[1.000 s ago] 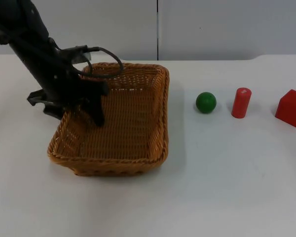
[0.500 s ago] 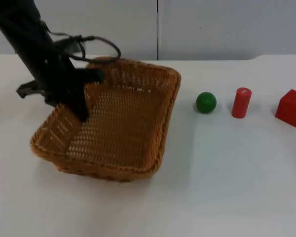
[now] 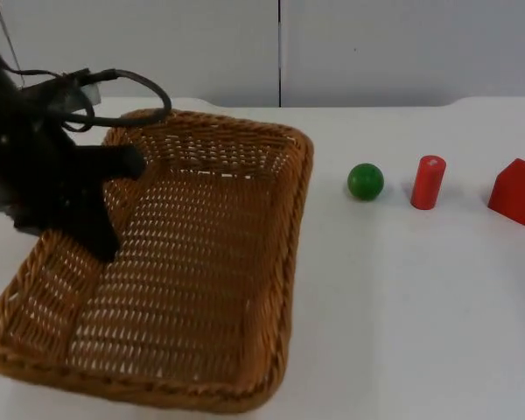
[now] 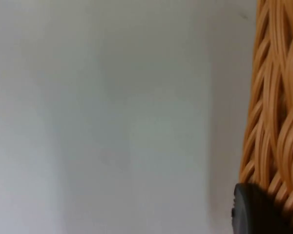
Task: Pick up the basket with the left hand and place the object to the left of the red cylinder into the basket with the right hand.
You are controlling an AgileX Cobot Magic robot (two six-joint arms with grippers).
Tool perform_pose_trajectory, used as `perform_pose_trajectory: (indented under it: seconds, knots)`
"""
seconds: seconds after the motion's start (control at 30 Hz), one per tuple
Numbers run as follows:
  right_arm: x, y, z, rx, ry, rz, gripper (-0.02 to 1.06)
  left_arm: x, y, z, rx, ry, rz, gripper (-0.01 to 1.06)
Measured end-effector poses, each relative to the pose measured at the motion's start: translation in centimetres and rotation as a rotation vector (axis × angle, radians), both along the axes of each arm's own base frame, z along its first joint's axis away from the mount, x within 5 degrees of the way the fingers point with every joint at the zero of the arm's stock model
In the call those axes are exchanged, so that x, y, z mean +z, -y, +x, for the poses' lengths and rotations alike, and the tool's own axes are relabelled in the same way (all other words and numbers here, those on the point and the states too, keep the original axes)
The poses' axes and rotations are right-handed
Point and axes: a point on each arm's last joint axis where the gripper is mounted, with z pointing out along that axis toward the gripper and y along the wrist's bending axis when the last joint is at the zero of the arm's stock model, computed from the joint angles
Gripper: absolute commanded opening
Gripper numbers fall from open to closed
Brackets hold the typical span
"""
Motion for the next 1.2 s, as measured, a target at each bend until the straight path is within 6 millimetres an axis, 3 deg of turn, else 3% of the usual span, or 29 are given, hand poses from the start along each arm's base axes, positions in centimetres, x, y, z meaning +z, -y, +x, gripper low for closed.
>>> perform_pose_trajectory:
  seconds: [0.17, 0.4, 0.5, 0.7, 0.83, 0.97, 1.0, 1.17, 1.2]
  knots:
    - [0.0, -0.3, 0.0, 0.006, -0.001, 0.031, 1.05, 0.1, 0.1, -2.3, -0.005, 0.026, -0.057, 0.0]
    - [-0.1, -0.9, -0.2, 0.085, -0.02, 0.06, 1.05, -1.7, -0.3, -4.3, 0.009, -0.012, -0.038, 0.0]
    - [-0.1, -1.1, -0.2, 0.103, -0.02, 0.057, 1.05, -2.1, -0.4, -4.5, 0.016, -0.012, -0.029, 0.0]
    - [-0.3, -3.4, 0.0, 0.296, -0.085, 0.017, 1.05, -2.2, -0.4, -4.5, 0.026, -0.002, -0.026, 0.0]
    - [-0.1, -5.2, 1.4, 0.376, -0.116, 0.01, 1.05, -2.2, -0.4, -4.5, 0.026, -0.002, -0.026, 0.0]
    - [0.4, -7.5, 4.7, 0.49, -0.14, -0.051, 1.05, -2.2, -0.4, -4.5, 0.024, -0.002, -0.025, 0.0]
    - [0.4, -7.5, 4.7, 0.49, -0.14, -0.051, 1.05, -2.2, -0.4, -4.5, 0.024, -0.002, -0.025, 0.0]
    - [0.7, -9.9, 10.9, 0.639, -0.179, -0.146, 1.05, -2.2, -0.4, -4.5, 0.021, -0.004, -0.026, 0.0]
    - [0.7, -9.9, 10.9, 0.639, -0.179, -0.146, 1.05, -2.2, -0.4, -4.5, 0.021, -0.004, -0.026, 0.0]
